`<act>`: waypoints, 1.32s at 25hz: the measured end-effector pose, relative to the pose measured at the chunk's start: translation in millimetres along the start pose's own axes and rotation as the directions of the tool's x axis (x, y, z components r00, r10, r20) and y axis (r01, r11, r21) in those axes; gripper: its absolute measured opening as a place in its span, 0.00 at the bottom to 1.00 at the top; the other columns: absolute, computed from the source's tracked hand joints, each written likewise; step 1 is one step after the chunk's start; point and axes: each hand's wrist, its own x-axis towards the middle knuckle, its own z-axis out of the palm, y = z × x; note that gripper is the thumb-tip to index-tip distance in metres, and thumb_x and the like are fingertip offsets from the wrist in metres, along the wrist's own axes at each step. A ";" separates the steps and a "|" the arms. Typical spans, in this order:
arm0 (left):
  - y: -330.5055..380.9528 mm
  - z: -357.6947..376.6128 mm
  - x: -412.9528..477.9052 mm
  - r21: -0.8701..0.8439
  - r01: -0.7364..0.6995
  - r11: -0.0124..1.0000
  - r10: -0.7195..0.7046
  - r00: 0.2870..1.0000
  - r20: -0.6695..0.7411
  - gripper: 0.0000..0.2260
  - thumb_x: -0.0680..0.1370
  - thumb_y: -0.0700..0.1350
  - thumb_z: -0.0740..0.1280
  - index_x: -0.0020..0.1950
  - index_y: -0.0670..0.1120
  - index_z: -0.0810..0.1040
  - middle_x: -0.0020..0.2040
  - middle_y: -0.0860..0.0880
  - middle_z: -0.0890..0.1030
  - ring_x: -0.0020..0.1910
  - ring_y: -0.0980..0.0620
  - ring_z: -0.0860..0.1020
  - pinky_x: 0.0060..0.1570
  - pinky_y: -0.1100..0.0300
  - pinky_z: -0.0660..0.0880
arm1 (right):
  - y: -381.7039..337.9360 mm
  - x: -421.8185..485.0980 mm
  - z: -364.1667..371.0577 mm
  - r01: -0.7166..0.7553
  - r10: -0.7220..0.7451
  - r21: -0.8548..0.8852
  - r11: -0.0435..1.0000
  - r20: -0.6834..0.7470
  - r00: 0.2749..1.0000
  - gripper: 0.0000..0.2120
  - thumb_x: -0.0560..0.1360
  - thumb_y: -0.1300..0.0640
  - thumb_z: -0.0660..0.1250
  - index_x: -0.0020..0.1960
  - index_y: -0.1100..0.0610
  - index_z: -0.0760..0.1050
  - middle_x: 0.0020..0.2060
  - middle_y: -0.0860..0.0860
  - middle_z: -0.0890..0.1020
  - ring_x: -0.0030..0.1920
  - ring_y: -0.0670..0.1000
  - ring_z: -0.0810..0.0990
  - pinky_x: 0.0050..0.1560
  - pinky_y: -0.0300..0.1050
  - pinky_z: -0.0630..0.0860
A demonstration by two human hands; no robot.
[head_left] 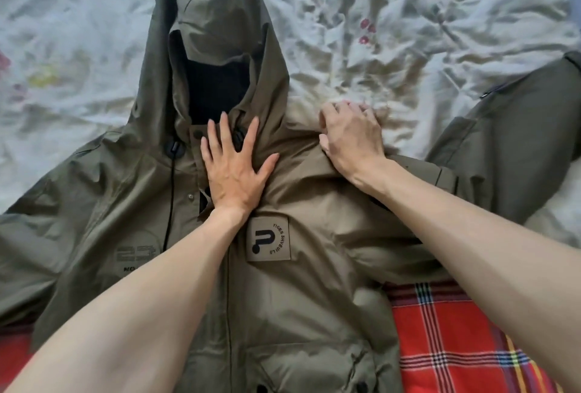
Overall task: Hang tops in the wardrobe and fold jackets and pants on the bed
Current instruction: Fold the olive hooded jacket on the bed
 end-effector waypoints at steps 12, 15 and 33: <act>41.0 -75.1 -51.2 -0.210 -0.147 0.966 0.140 0.989 -0.049 0.31 0.82 0.61 0.55 0.79 0.43 0.59 0.78 0.34 0.55 0.77 0.35 0.55 0.75 0.41 0.54 | 147.7 -189.3 -71.4 -0.396 0.787 0.896 -0.201 0.388 0.479 0.07 0.83 0.58 0.60 0.58 0.57 0.74 0.54 0.55 0.81 0.54 0.53 0.81 0.47 0.40 0.80; 89.5 -91.1 -122.7 -0.226 -0.348 0.910 0.386 0.910 0.151 0.42 0.78 0.71 0.51 0.80 0.41 0.54 0.79 0.35 0.54 0.79 0.37 0.53 0.76 0.42 0.54 | 151.2 -160.1 -86.0 -0.413 0.614 0.775 -0.479 0.632 0.473 0.12 0.78 0.57 0.69 0.60 0.61 0.78 0.49 0.53 0.86 0.44 0.49 0.85 0.39 0.42 0.82; 35.6 -236.8 -126.7 -0.720 0.671 -0.176 0.175 0.741 0.648 0.24 0.81 0.59 0.57 0.72 0.47 0.71 0.67 0.44 0.79 0.66 0.44 0.77 0.71 0.42 0.67 | 1.4 -236.3 -184.7 0.052 0.251 0.705 0.707 -0.319 0.914 0.10 0.80 0.53 0.65 0.48 0.57 0.81 0.46 0.51 0.84 0.51 0.52 0.82 0.54 0.54 0.76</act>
